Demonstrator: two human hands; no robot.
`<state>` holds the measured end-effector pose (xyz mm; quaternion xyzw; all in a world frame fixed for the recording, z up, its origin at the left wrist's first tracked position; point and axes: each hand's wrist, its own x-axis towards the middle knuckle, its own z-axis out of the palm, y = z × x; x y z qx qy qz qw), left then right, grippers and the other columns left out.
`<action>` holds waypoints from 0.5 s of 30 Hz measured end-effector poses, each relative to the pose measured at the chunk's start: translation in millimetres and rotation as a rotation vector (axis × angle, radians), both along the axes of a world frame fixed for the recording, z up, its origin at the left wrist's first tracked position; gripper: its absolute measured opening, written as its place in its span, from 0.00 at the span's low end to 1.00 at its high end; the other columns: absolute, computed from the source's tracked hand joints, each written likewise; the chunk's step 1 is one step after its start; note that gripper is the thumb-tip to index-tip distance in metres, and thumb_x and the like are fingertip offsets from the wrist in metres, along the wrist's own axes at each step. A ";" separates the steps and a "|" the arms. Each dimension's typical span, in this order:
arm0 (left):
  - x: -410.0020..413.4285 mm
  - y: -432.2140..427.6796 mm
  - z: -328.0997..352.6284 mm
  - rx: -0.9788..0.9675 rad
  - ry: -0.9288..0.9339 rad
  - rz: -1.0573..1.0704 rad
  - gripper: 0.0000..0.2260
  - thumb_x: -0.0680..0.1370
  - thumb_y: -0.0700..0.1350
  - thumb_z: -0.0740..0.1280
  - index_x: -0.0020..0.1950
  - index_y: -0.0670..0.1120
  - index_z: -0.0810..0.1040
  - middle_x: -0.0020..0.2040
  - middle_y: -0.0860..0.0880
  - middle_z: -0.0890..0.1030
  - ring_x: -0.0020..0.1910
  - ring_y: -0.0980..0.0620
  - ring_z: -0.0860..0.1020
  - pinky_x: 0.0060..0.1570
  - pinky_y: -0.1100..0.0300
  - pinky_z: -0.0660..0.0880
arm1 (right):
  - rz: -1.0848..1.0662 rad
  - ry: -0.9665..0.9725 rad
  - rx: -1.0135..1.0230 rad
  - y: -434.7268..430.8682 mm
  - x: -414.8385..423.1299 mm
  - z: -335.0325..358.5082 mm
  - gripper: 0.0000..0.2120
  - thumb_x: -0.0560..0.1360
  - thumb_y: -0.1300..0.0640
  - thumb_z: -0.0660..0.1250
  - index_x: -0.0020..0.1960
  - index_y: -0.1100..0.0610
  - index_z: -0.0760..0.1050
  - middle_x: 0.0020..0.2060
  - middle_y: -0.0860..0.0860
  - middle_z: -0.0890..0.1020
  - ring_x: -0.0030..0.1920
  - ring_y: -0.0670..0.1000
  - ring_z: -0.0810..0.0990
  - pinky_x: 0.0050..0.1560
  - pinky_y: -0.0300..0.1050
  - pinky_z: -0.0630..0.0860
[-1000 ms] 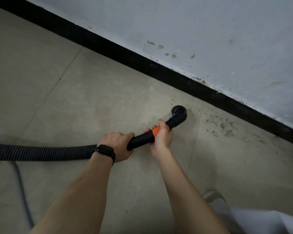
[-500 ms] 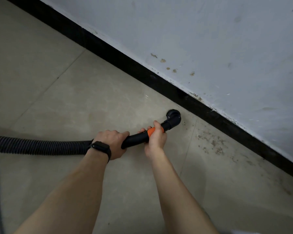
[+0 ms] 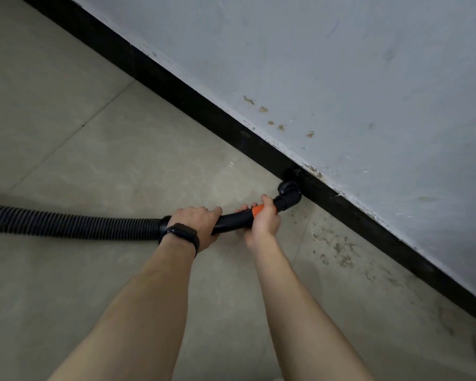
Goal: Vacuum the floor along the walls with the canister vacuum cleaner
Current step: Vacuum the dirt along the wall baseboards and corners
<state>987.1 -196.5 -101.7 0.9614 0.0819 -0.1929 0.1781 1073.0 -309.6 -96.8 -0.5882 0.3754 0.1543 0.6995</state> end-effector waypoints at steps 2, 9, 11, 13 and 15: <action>-1.3 2.4 -1.1 -0.016 0.000 0.015 0.13 0.80 0.55 0.61 0.61 0.50 0.67 0.52 0.47 0.80 0.49 0.43 0.80 0.39 0.54 0.69 | -0.001 0.006 0.005 2.7 0.6 -1.5 0.10 0.80 0.58 0.68 0.57 0.61 0.71 0.38 0.56 0.74 0.26 0.54 0.77 0.31 0.50 0.81; -22.1 34.0 -0.5 -0.046 0.013 0.145 0.10 0.80 0.53 0.62 0.58 0.51 0.68 0.44 0.50 0.77 0.39 0.46 0.74 0.37 0.55 0.70 | 0.078 0.020 0.064 43.9 -8.3 0.0 0.08 0.79 0.60 0.68 0.51 0.60 0.69 0.34 0.55 0.72 0.24 0.55 0.76 0.32 0.51 0.79; -30.1 43.7 -0.3 -0.037 0.019 0.198 0.09 0.79 0.53 0.62 0.57 0.52 0.68 0.42 0.51 0.76 0.39 0.46 0.74 0.37 0.55 0.71 | 0.136 0.021 0.072 56.7 -11.9 0.1 0.09 0.79 0.59 0.68 0.55 0.61 0.70 0.33 0.55 0.73 0.24 0.54 0.77 0.32 0.51 0.80; -37.5 50.7 -0.4 -0.048 0.034 0.248 0.09 0.78 0.52 0.62 0.57 0.53 0.69 0.41 0.51 0.75 0.38 0.46 0.75 0.37 0.55 0.72 | 0.196 0.026 0.081 65.5 -15.1 0.2 0.14 0.80 0.59 0.69 0.61 0.62 0.70 0.33 0.54 0.74 0.25 0.54 0.79 0.36 0.53 0.82; -43.1 53.0 -0.3 -0.094 0.048 0.289 0.09 0.77 0.51 0.63 0.56 0.54 0.70 0.39 0.50 0.75 0.38 0.45 0.76 0.36 0.56 0.73 | 0.241 0.022 0.077 69.5 -17.4 -0.6 0.17 0.80 0.58 0.68 0.66 0.63 0.69 0.33 0.54 0.76 0.27 0.54 0.80 0.40 0.55 0.84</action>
